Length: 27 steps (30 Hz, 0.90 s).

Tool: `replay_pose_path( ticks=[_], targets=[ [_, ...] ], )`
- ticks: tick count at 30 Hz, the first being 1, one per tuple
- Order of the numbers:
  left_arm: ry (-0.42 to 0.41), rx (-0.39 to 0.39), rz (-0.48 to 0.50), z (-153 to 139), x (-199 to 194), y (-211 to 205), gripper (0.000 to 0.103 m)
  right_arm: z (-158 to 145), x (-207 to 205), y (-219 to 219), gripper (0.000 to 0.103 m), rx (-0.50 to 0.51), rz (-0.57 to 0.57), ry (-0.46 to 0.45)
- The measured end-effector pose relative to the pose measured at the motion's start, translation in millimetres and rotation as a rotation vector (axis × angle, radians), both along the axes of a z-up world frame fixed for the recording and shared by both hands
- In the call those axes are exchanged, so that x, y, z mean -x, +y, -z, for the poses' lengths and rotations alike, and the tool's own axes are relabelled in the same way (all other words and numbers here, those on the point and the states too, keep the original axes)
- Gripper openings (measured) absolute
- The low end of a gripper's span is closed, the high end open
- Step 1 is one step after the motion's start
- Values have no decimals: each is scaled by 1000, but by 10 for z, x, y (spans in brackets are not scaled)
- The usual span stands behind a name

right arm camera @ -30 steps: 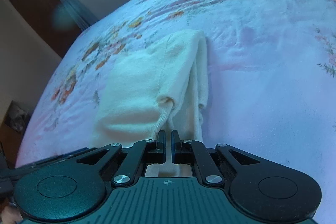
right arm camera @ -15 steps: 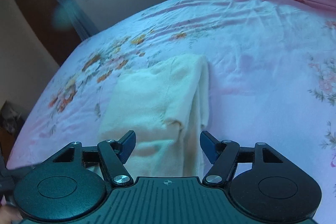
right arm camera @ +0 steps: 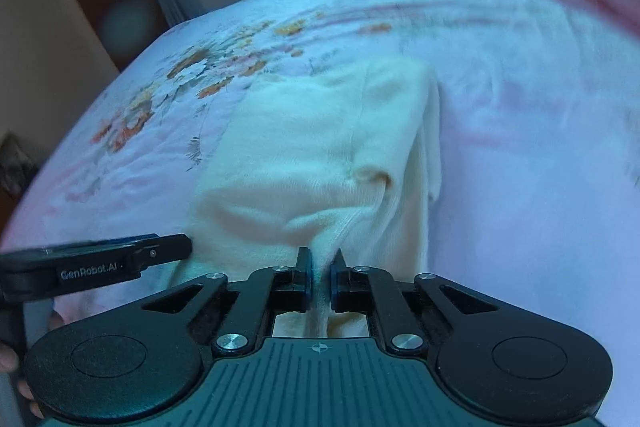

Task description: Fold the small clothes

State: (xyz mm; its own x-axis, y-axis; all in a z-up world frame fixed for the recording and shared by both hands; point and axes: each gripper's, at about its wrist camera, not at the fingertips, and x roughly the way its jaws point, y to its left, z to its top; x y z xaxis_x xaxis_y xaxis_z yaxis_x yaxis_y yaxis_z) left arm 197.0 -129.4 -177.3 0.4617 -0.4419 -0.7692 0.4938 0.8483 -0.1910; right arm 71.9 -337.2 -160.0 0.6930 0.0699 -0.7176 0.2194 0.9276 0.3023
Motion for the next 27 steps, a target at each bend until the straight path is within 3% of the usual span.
replay_pose_path(
  ticks=[7,10,12,15,18,23,25,27],
  targets=[
    [-13,12,23,-64,62,-76,40,-196,169,-98,2,76,45,-59],
    [-14,-28,46,32,96,-179,45,40,113,-76,2,109,19,41],
    [-7,-53,56,120,122,-211,45,193,69,-63,2,80,-12,102],
    [-6,-44,57,80,113,-165,45,88,112,-149,3,27,17,63],
    [-68,-24,53,-98,72,-136,45,-132,139,-230,3,57,67,-22],
    [-87,-28,39,-175,-272,-389,45,-291,-305,-210,3,101,50,-90],
    [-83,-32,40,-104,-385,-519,45,-246,-516,-195,3,109,35,-105],
    [-67,-59,40,61,-459,-621,50,-57,-731,-138,3,188,16,-53]
  ],
)
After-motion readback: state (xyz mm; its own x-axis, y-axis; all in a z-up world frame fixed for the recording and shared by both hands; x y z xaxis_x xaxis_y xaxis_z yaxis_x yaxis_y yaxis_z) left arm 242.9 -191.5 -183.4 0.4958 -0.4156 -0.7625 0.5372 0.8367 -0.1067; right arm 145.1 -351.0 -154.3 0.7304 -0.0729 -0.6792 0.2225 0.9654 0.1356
